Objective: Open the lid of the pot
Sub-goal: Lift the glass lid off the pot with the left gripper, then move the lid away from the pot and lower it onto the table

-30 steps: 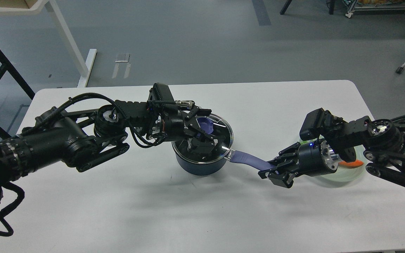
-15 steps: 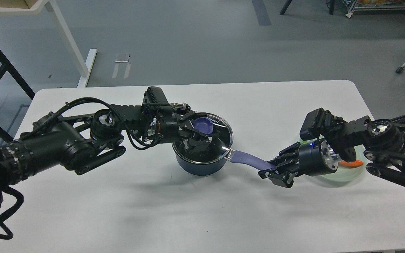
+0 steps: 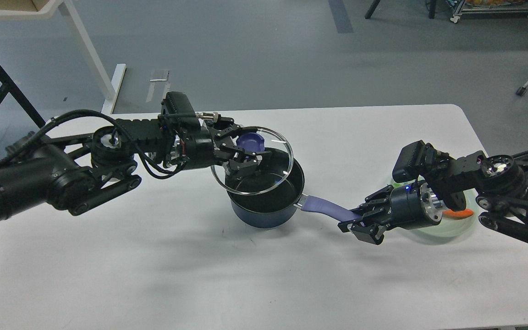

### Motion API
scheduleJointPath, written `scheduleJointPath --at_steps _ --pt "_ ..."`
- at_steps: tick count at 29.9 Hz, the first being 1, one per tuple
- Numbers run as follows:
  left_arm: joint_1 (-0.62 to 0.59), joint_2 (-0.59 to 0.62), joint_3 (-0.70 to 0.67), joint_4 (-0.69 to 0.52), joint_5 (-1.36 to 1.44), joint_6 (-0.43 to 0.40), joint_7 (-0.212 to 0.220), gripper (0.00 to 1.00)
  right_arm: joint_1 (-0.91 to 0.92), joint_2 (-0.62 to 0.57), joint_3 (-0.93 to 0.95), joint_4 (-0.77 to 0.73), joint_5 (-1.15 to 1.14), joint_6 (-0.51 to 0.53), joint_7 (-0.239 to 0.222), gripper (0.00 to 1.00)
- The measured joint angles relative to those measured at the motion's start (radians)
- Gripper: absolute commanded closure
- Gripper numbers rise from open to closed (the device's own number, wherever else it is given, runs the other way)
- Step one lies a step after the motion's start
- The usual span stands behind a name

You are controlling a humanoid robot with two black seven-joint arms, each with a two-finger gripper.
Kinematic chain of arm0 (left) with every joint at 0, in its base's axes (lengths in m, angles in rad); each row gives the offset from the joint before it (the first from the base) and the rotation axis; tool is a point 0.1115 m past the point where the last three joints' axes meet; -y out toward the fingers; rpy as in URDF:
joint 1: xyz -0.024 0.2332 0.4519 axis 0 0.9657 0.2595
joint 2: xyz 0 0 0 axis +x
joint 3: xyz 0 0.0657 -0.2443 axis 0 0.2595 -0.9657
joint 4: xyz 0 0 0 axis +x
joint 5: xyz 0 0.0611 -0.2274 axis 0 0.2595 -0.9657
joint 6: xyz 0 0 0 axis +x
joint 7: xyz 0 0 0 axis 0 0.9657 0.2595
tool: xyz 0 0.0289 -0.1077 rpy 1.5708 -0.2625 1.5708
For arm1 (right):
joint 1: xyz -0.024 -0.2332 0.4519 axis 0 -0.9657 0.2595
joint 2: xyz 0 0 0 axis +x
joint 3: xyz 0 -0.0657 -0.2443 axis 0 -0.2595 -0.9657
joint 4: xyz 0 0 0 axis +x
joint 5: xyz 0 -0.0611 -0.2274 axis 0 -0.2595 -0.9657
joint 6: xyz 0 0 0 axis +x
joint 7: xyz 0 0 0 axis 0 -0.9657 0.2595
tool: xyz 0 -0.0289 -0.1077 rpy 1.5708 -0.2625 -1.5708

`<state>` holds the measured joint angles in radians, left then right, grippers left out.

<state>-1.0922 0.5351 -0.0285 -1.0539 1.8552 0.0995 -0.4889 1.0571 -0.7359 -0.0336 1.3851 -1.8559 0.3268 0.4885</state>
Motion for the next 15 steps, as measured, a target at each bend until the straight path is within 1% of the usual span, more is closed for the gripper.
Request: scheduleJointPath --at_steps 3,6,9,15 --pt "0.003 0.112 0.007 -0.032 -0.003 0.002 0.001 0.71 0.0 0.0 0.0 0.0 0.0 0.0 0.0 0.7" --pt "0.042 0.212 0.012 -0.057 -0.004 0.016 0.001 0.71 0.001 0.001 0.0 0.0 0.0 0.0 0.0 0.7" --pt "0.132 0.288 0.014 -0.07 -0.004 0.076 0.0 0.7 0.001 0.002 0.0 0.0 0.0 0.0 0.0 0.7" --pt "0.278 0.371 0.054 -0.07 -0.003 0.2 0.0 0.69 0.0 0.001 0.0 0.0 0.0 0.0 0.001 0.7"
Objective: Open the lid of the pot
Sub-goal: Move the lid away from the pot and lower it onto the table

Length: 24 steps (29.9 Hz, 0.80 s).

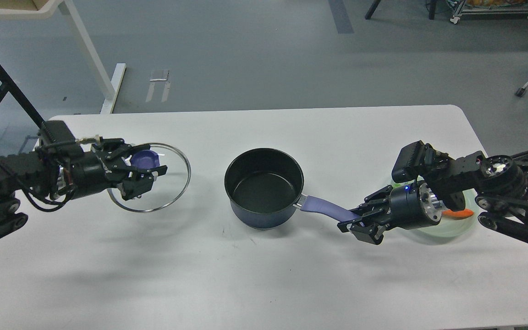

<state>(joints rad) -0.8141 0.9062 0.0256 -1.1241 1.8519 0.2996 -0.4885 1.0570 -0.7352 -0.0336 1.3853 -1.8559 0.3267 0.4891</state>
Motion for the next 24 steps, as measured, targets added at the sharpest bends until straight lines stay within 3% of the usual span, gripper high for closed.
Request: scheduleJointPath --at_steps 5,12,17,24 --pt "0.056 0.01 0.019 0.016 0.006 0.059 0.0 0.67 0.0 -0.001 0.0 0.0 0.0 0.0 0.0 0.7" --pt "0.111 0.009 0.024 0.07 0.009 0.065 0.0 0.62 0.0 -0.001 0.0 0.0 0.0 0.0 0.0 0.7" --pt "0.135 0.003 0.024 0.09 0.007 0.076 0.0 0.44 0.0 -0.001 0.0 0.0 0.0 -0.001 0.0 0.7" --pt "0.152 -0.001 0.023 0.112 0.0 0.081 0.0 0.37 0.0 -0.001 0.0 0.0 0.0 -0.002 0.0 0.7"
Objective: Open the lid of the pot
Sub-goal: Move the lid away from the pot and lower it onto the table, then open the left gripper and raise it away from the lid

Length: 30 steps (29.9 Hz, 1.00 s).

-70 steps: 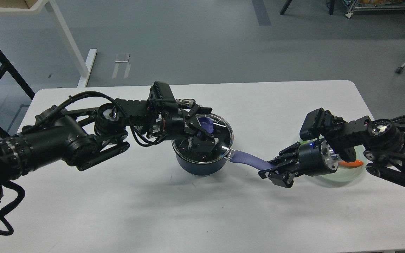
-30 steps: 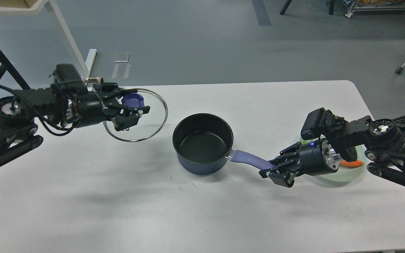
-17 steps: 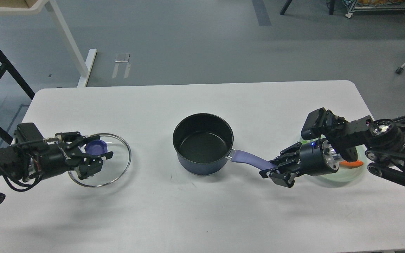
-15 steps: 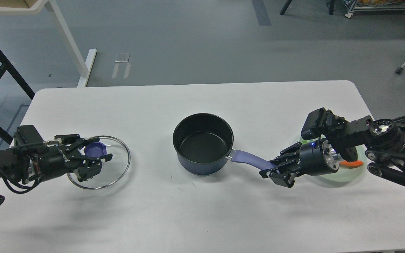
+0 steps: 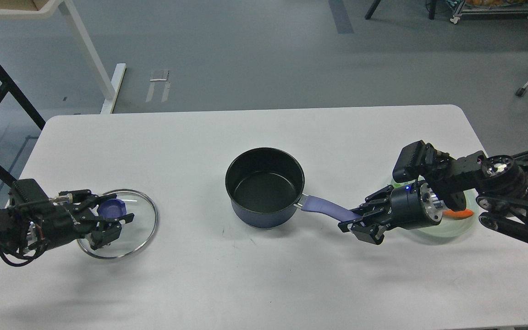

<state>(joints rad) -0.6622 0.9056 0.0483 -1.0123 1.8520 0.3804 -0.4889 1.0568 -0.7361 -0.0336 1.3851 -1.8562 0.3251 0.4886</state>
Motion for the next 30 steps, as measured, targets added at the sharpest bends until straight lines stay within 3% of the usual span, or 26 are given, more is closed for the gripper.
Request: scheduleJointPath --at_steps 3,8,21,24,30 --pt "0.004 0.0 0.0 0.004 -0.002 0.0 0.0 0.32 0.0 0.0 0.0 0.0 0.0 0.0 0.0 0.7" --pt "0.008 0.0 -0.001 0.005 -0.003 -0.001 0.0 0.07 0.0 0.001 0.0 0.0 0.0 0.0 0.0 0.69" --pt "-0.008 0.012 -0.013 -0.047 -0.179 -0.038 0.0 0.02 0.0 0.0 0.0 0.0 0.0 0.0 0.0 0.68" --pt "-0.022 0.027 -0.046 -0.098 -0.376 -0.109 0.0 0.02 0.0 -0.001 0.0 0.0 0.0 0.0 0.0 0.68" --pt "-0.052 0.039 -0.175 -0.179 -1.011 -0.363 0.001 0.01 0.0 -0.001 0.0 0.0 0.0 0.0 0.0 0.68"
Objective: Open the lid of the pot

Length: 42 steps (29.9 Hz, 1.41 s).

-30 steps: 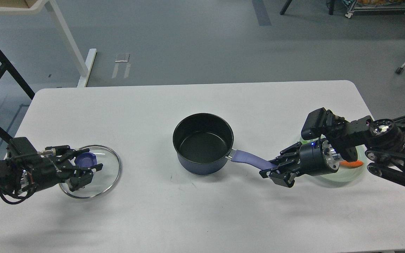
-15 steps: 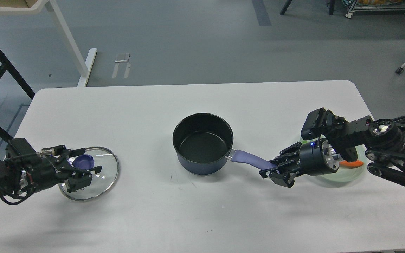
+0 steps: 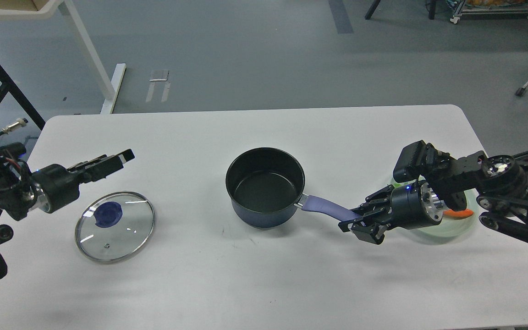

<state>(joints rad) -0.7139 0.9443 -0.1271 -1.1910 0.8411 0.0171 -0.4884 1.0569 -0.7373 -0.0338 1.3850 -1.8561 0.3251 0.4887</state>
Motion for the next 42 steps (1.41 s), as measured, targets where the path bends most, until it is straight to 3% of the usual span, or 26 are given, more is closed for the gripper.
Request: scheduleJointPath --at_steps 3,7,10,12,14,20,28,35,42 --pt "-0.001 -0.02 -0.041 0.002 -0.314 -0.092 0.0 0.01 0.0 0.001 0.0 0.0 0.0 0.0 0.0 0.68" --pt "-0.001 -0.09 -0.104 0.049 -0.721 -0.119 0.0 0.01 0.0 0.001 0.0 0.0 0.0 0.0 0.0 0.67" --pt "-0.001 -0.16 -0.175 0.14 -0.828 -0.131 0.0 0.01 0.0 0.001 0.0 0.0 0.0 0.0 0.0 0.66" --pt "0.004 -0.206 -0.238 0.193 -0.859 -0.142 0.03 0.01 0.0 0.001 0.0 -0.001 0.0 0.0 0.0 0.63" --pt "0.011 -0.234 -0.282 0.219 -0.883 -0.154 0.063 0.01 0.0 0.001 0.0 -0.001 0.0 0.0 0.0 0.54" --pt "0.014 -0.252 -0.306 0.232 -0.895 -0.173 0.086 0.01 0.0 0.001 0.0 -0.001 0.0 0.0 0.0 0.03" --pt "0.016 -0.249 -0.307 0.231 -0.895 -0.203 0.091 0.01 0.016 -0.064 0.077 0.006 0.068 -0.014 0.0 0.01" --pt "0.023 -0.25 -0.307 0.229 -0.892 -0.218 0.091 0.01 0.007 -0.147 0.208 -0.011 0.595 -0.045 0.0 0.01" --pt "0.046 -0.255 -0.305 0.22 -0.89 -0.246 0.092 0.01 -0.098 -0.102 0.24 -0.034 1.26 -0.268 0.0 0.01"
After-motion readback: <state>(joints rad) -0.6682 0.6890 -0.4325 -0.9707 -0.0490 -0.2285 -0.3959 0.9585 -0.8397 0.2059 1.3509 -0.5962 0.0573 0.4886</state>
